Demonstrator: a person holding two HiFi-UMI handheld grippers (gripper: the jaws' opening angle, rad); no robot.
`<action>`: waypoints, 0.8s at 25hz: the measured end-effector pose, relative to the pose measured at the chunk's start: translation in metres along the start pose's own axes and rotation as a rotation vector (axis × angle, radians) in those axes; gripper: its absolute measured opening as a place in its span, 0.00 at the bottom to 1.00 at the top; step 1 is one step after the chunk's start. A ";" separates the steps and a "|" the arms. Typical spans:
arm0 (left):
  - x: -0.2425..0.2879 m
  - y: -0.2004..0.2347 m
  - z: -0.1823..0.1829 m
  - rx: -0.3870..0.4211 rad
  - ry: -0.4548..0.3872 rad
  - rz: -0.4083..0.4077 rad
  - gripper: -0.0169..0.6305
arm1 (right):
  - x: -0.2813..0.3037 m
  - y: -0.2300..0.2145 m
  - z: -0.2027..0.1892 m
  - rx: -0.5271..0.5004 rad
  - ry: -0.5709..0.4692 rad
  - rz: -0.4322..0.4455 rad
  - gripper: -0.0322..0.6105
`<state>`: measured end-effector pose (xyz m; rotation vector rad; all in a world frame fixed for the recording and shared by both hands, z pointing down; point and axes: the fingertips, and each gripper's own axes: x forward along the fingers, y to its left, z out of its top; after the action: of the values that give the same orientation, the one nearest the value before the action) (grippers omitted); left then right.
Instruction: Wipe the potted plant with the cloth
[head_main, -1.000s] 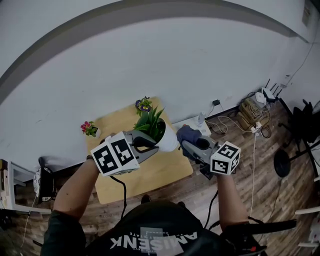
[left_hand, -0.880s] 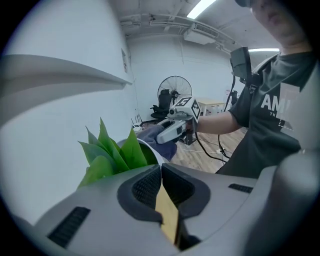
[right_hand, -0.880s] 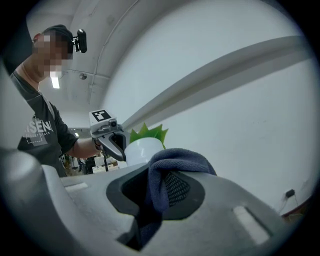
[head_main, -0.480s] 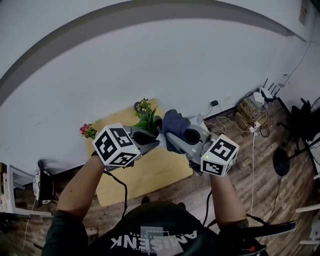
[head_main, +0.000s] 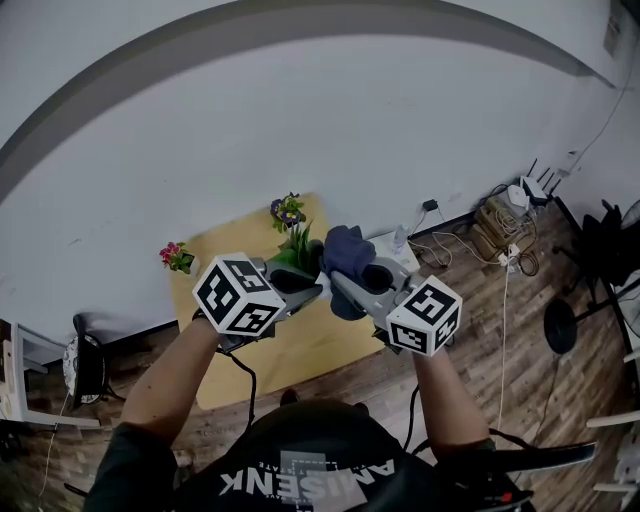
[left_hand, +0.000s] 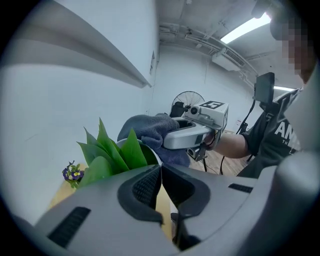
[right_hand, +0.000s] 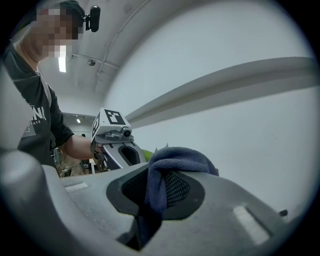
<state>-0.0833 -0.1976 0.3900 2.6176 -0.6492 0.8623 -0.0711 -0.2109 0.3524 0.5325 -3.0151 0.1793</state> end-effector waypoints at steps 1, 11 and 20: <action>-0.001 0.001 -0.001 -0.007 -0.003 0.001 0.04 | -0.002 -0.005 -0.006 0.015 0.009 -0.017 0.13; 0.009 -0.003 -0.021 -0.080 -0.017 -0.018 0.04 | -0.025 -0.037 -0.075 0.152 0.098 -0.140 0.13; 0.018 0.001 -0.029 -0.154 -0.022 -0.011 0.04 | -0.035 -0.035 -0.077 0.166 0.100 -0.173 0.13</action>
<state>-0.0845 -0.1922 0.4237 2.4940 -0.6785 0.7501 -0.0219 -0.2215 0.4290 0.7699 -2.8542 0.4329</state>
